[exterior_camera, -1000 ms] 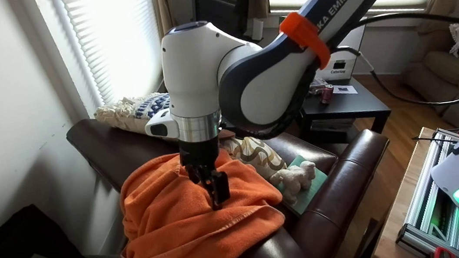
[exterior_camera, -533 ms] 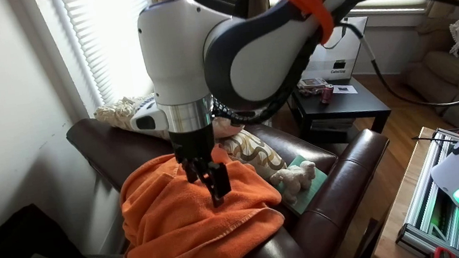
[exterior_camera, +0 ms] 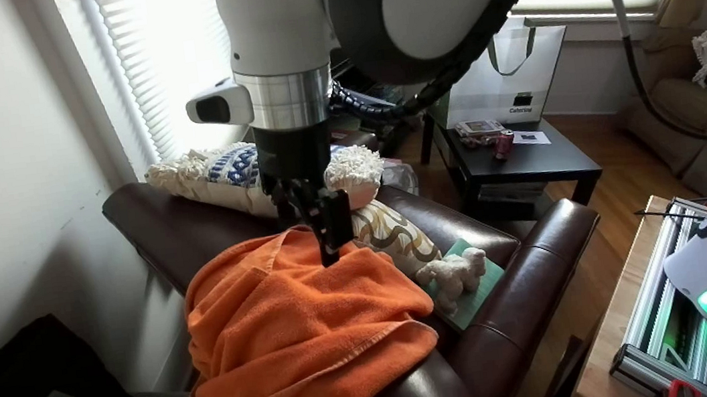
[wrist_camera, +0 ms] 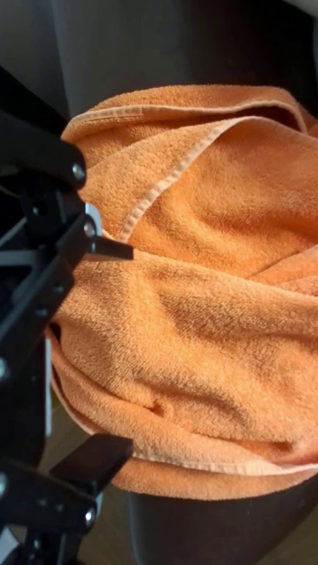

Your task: Put the towel over the blue pillow

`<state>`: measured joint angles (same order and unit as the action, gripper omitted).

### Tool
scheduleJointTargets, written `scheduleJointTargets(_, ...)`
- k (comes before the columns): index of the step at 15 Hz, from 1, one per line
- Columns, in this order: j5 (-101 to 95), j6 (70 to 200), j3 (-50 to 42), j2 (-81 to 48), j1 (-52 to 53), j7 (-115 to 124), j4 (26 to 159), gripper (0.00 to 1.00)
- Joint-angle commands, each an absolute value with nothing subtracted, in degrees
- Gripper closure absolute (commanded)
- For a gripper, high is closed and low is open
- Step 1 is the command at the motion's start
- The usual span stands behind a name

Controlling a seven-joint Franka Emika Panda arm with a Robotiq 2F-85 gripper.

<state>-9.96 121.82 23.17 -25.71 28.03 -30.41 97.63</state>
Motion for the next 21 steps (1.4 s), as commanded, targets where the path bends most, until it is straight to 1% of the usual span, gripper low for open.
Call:
scheduleJointTargets(1,-13.4,123.8,22.0,-30.9,28.5,-29.3,96.6,0.00)
scheduleJointTargets(8,-10.0,121.9,23.9,-39.8,26.6,-34.7,93.3,0.00)
scheduleJointTargets(9,-9.9,121.4,24.0,-40.5,26.5,-35.1,93.0,0.07)
scheduleJointTargets(10,-9.7,121.1,24.1,-41.0,26.3,-35.4,92.6,0.25)
scheduleJointTargets(14,-8.8,120.8,24.0,-40.4,25.3,-36.1,92.3,0.57)
scheduleJointTargets(18,-7.3,121.4,24.4,-39.1,24.3,-36.4,93.1,0.85)
scheduleJointTargets(19,-6.7,121.3,24.7,-38.9,24.0,-36.6,93.3,0.95)
scheduleJointTargets(20,-5.8,120.6,25.1,-38.5,23.7,-36.7,93.3,0.99)
scheduleJointTargets(21,-7.3,121.2,24.0,-39.1,25.0,-35.4,92.4,1.00)
